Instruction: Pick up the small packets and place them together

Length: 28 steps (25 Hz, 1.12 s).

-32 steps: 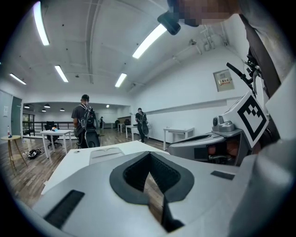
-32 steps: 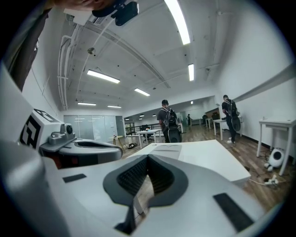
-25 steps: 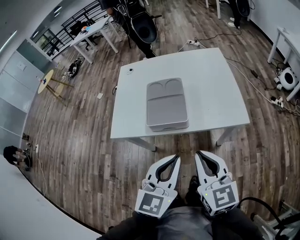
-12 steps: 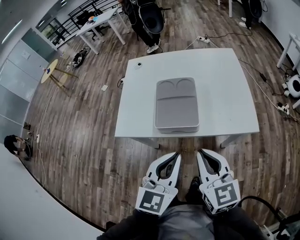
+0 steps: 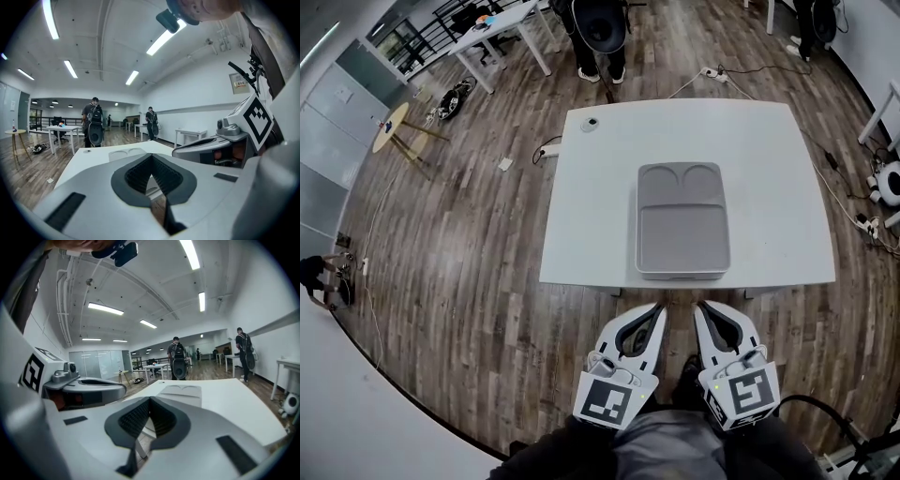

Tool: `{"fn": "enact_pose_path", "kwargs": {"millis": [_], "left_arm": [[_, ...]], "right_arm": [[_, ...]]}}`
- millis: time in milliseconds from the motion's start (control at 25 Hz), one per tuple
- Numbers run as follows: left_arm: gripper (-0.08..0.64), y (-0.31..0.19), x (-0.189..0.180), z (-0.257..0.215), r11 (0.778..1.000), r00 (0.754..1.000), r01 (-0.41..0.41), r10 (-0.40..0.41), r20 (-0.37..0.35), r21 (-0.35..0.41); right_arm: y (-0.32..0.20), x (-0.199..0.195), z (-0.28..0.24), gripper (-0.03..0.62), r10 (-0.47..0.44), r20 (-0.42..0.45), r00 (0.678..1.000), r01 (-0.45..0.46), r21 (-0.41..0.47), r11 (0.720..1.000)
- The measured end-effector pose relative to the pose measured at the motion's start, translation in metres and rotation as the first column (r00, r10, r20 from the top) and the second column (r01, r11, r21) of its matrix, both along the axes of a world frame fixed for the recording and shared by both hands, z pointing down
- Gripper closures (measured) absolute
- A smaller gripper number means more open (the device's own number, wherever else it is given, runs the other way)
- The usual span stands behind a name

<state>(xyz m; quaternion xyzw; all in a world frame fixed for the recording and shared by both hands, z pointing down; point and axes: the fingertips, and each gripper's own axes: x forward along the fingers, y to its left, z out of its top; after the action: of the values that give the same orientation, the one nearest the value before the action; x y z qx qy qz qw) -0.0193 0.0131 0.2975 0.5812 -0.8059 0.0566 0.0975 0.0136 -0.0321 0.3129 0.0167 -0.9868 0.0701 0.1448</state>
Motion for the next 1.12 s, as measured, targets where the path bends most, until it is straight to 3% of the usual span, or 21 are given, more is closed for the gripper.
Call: {"fn": "enact_pose_path", "kwargs": {"millis": [520,880,1120], "left_arm": [[0.563,0.008,-0.086,-0.002,0.992,0.993,-0.119,0.119,0.004,0.044],[0.563,0.004,-0.101,0.003,0.978,0.979,-0.193,0.197,-0.049,0.082],[0.563,-0.011,-0.108,0.011,0.973,0.973,-0.226,0.227,-0.039,0.036]], "right_arm": [[0.021,-0.092,-0.008,0.592,0.057,-0.019,0.998,-0.056,0.051,0.997],[0.020,-0.100,-0.008,0.592,0.149,-0.057,0.987,-0.144,0.089,0.986],[0.004,-0.112,-0.002,0.592,0.174,-0.037,0.984,-0.171,0.054,0.984]]}}
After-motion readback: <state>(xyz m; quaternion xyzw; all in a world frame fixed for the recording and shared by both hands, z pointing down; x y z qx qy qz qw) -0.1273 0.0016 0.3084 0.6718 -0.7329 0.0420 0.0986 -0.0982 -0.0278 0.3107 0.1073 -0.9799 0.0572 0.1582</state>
